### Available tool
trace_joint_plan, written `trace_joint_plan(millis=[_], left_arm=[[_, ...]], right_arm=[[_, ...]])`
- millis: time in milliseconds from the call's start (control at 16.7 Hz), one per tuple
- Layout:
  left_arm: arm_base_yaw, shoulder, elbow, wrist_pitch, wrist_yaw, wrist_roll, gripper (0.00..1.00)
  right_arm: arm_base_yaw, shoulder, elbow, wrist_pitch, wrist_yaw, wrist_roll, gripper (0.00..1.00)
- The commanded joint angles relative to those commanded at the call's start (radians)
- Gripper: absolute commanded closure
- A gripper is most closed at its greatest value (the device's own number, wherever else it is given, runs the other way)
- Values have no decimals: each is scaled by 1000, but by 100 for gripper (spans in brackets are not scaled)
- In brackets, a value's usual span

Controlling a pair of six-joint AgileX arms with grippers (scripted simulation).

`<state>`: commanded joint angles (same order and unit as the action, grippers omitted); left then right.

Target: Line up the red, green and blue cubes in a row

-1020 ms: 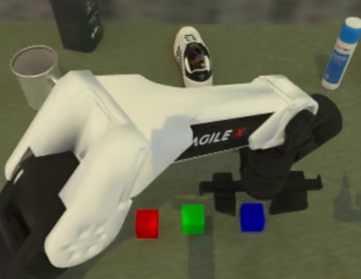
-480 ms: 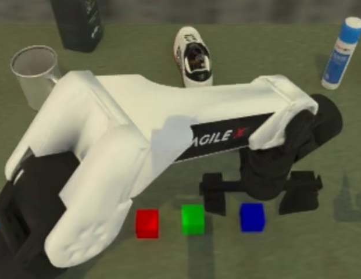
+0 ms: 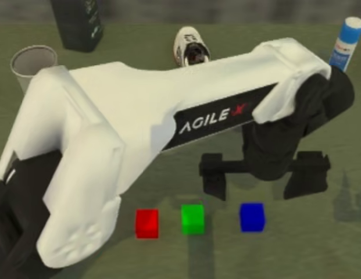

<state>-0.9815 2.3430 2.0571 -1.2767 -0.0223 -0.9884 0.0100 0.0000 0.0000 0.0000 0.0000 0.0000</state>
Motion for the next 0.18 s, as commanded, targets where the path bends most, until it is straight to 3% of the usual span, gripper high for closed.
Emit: trace_joint_plan(millis=[180], left_arm=[[6, -14, 48, -52, 0, -1, 0]], right_arm=[[0, 0, 0, 0, 0, 0, 0]])
